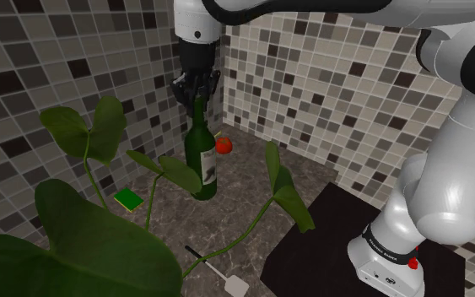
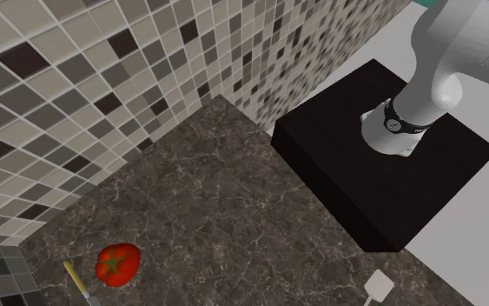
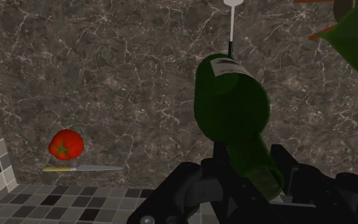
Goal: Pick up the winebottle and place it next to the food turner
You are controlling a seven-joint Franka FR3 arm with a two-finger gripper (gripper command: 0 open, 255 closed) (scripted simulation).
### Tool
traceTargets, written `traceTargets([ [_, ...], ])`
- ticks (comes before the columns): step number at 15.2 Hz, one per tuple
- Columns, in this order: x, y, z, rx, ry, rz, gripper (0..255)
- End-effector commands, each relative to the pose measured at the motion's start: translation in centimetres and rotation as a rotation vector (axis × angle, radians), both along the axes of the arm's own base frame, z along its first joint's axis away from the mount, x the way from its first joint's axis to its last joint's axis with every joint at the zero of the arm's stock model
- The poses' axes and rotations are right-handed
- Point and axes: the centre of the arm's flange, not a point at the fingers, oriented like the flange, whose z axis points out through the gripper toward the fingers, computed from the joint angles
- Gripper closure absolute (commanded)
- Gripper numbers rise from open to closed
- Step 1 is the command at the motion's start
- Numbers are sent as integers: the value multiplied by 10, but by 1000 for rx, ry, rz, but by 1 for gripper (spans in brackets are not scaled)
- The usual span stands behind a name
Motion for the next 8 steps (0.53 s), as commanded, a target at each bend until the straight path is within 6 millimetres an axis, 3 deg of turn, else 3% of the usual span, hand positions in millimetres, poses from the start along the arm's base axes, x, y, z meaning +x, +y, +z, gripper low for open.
traceTargets([
  [1, 0, 1, -10, 0, -1, 0, 255],
  [8, 0, 1, -47, 0, -1, 0, 255],
])
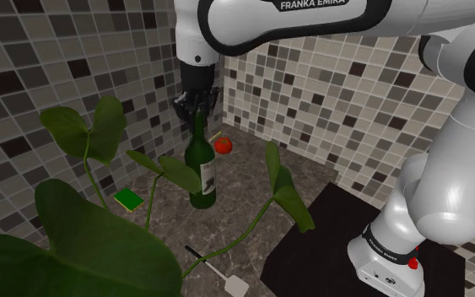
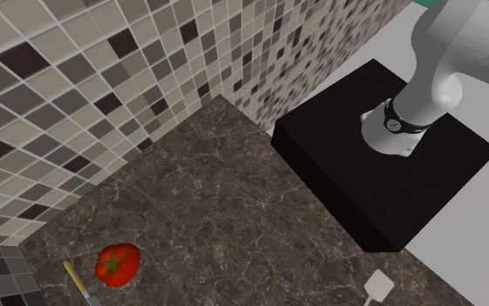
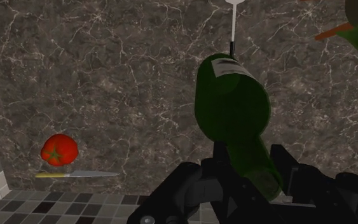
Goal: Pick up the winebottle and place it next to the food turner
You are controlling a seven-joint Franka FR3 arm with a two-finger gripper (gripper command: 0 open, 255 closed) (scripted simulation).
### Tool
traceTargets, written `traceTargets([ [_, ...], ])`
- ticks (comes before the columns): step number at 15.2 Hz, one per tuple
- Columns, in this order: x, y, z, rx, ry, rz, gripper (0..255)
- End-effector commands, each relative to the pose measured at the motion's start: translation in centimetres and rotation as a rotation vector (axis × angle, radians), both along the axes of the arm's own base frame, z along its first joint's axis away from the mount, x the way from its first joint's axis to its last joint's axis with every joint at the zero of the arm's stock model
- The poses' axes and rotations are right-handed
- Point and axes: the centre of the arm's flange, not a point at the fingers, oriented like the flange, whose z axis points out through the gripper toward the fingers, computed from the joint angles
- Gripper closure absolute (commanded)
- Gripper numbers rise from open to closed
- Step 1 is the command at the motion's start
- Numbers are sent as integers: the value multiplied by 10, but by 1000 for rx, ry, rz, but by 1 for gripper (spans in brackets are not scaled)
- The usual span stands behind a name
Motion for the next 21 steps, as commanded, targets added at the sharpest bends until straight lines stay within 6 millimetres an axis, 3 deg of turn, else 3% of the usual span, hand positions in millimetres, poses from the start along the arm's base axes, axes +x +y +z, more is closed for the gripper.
traceTargets([
  [1, 0, -1, -10, 1, -1, 0, 255],
  [21, 0, -1, -116, 1, -1, 0, 255],
])
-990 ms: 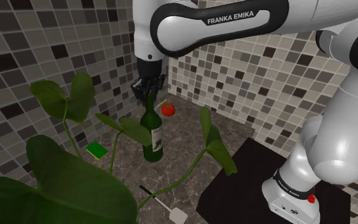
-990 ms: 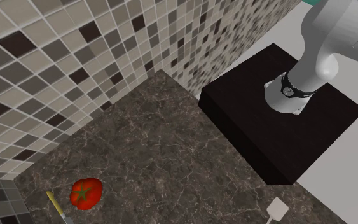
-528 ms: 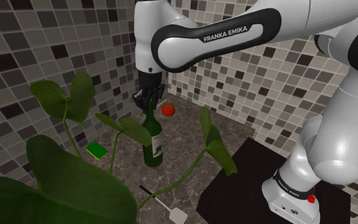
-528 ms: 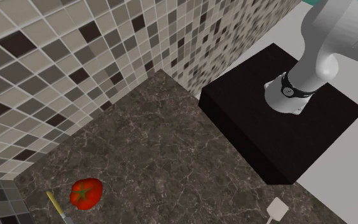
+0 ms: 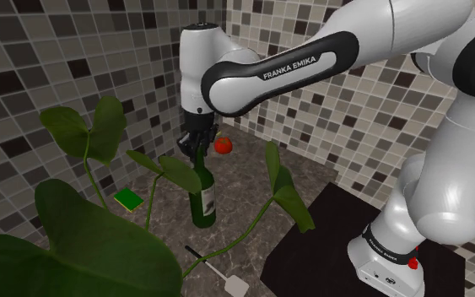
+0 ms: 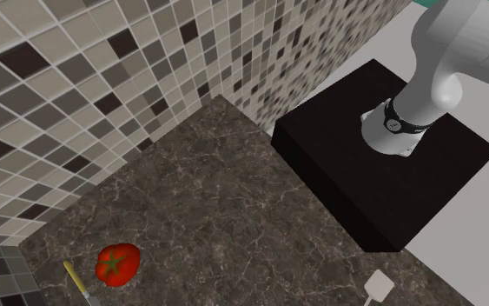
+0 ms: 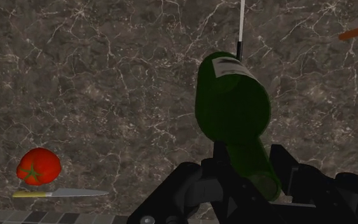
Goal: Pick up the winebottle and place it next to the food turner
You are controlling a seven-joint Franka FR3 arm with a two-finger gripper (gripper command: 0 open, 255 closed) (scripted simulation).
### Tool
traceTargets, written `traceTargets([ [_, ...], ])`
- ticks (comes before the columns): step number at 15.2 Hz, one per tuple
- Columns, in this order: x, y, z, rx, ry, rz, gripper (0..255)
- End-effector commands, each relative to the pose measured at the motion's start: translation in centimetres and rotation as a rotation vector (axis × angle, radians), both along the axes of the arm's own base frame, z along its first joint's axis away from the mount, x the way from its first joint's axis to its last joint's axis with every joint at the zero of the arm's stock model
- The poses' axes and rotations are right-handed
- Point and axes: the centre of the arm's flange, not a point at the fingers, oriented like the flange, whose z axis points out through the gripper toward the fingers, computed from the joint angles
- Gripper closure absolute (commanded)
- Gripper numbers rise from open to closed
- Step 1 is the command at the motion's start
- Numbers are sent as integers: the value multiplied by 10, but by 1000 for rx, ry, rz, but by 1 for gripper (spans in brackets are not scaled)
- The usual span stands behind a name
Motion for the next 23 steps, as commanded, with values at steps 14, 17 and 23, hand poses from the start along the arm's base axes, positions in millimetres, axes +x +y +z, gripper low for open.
traceTargets([
  [14, -1, 0, -79, 0, -1, 0, 255],
  [17, -1, 0, -94, 0, -1, 0, 255],
  [23, -1, 0, -126, 0, -1, 0, 255],
])
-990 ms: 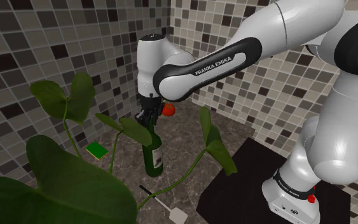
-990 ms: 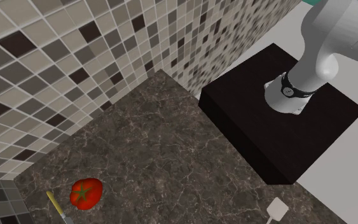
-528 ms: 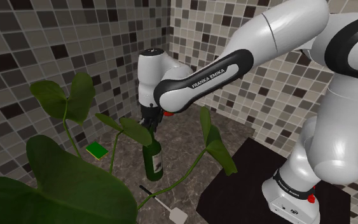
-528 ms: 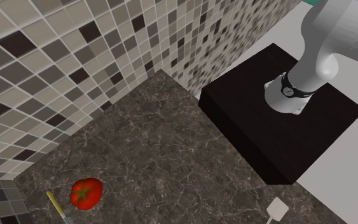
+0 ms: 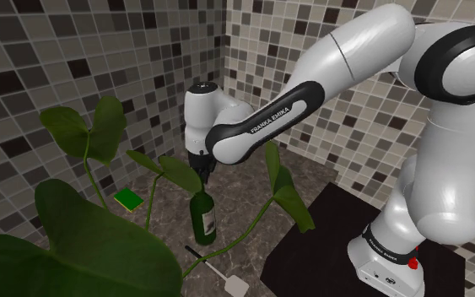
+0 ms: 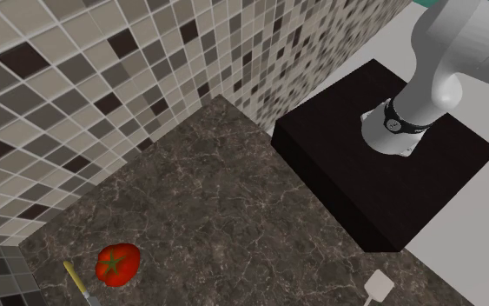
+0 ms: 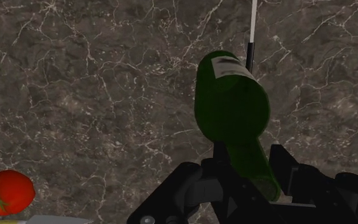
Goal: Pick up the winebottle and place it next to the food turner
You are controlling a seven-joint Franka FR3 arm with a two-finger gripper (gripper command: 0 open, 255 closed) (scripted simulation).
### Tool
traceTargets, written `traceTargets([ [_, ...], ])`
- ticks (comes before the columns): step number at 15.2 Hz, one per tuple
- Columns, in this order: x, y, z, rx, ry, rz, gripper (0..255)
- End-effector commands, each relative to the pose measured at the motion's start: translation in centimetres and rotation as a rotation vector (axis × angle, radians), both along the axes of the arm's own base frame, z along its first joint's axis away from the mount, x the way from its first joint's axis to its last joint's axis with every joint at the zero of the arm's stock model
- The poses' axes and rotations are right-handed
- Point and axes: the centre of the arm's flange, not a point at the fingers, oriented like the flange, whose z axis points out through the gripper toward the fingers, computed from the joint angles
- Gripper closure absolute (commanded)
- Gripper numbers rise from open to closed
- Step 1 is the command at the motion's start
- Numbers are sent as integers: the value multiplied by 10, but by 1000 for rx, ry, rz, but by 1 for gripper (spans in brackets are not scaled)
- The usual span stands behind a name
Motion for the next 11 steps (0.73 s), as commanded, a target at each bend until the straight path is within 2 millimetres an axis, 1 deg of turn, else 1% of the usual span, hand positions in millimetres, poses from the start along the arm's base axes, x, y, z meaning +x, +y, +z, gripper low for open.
traceTargets([
  [1, 0, 0, -10, 0, -1, 0, 255],
  [5, 0, 0, -31, 0, -1, 0, 255],
  [11, 0, 0, -31, 0, -1, 0, 255],
])
